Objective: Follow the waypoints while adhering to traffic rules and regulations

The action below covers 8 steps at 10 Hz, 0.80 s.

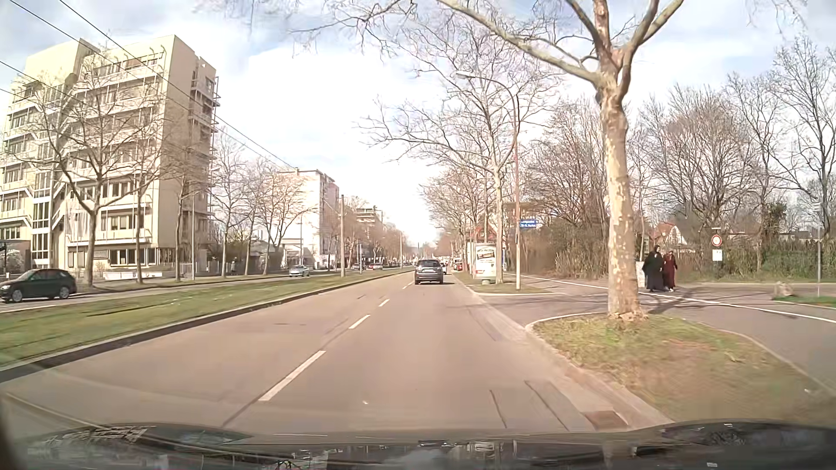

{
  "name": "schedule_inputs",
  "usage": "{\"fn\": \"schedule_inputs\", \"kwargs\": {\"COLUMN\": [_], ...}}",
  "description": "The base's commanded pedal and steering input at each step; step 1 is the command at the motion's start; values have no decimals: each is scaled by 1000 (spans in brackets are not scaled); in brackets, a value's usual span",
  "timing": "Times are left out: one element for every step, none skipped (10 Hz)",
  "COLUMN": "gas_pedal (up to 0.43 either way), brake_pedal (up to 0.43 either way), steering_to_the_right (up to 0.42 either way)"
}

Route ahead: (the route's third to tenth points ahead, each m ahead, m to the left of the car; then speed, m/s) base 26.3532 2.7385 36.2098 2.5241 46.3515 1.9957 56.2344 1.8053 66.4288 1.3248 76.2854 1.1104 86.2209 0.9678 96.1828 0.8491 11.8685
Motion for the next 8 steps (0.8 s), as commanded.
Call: {"fn": "schedule_inputs", "kwargs": {"gas_pedal": [67, 59, 59, 59, 59, 59, 59, 59], "brake_pedal": [0, 0, 0, 0, 0, 0, 0, 0], "steering_to_the_right": [4, 5, 4, 5, 4, 4, 4, 4]}}
